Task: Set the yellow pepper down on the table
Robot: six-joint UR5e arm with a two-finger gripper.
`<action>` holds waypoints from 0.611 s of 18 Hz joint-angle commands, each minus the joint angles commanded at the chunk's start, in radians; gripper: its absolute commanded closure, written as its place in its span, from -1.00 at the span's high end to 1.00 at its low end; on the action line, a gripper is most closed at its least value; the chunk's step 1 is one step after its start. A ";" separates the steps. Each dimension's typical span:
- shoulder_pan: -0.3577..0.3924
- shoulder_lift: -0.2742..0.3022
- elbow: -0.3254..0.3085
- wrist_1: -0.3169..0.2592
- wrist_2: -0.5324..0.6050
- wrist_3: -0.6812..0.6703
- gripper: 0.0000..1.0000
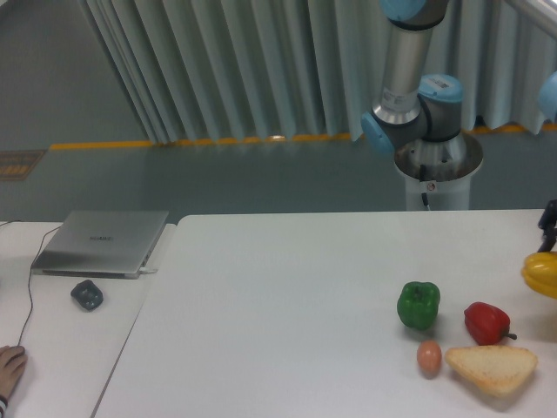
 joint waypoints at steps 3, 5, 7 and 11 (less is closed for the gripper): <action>-0.037 0.002 -0.026 0.005 0.024 -0.022 0.04; -0.072 -0.002 -0.029 0.005 0.078 -0.081 0.04; -0.106 -0.012 -0.031 0.006 0.165 -0.102 0.04; -0.129 -0.015 -0.051 0.015 0.221 -0.103 0.05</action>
